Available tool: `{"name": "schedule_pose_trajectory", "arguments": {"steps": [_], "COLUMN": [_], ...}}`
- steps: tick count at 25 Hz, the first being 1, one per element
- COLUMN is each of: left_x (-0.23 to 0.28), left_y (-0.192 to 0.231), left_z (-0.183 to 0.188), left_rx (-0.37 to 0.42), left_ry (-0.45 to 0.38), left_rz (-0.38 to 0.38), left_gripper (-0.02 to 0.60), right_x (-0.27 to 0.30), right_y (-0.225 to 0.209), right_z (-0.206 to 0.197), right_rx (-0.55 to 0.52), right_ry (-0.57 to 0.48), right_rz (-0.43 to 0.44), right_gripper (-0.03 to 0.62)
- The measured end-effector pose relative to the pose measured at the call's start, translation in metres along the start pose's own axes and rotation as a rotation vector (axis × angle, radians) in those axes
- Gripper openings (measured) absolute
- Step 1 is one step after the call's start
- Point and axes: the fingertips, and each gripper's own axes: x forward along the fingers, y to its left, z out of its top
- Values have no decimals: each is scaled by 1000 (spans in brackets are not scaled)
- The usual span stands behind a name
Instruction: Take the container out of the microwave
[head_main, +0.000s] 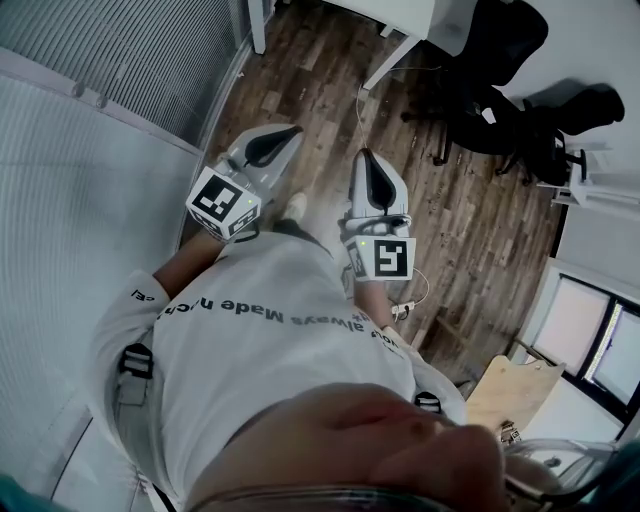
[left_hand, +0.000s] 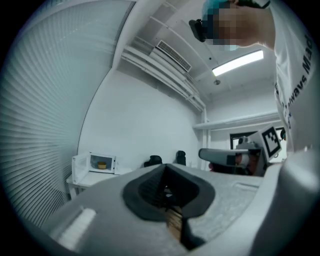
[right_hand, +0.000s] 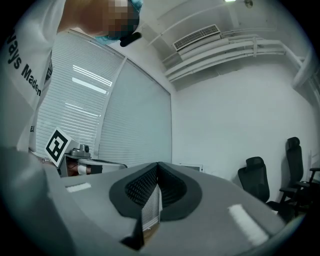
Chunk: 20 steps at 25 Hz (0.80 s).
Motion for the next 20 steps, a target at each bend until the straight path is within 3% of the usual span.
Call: {"name": "schedule_pose_trajectory", "arguments": {"steps": [7, 20], "left_x": [90, 166], "left_y": [16, 55], "left_z": [0, -12], "left_rx": [10, -15], "left_ry": [-7, 6], "left_rz": [18, 39], "left_gripper": [3, 3], "right_x": [30, 82], "right_y": [-95, -156], "right_z": [-2, -20], "right_rx": [-23, -2], "right_ry": [0, 27], "right_rz": [5, 30], "right_gripper": [2, 2]}}
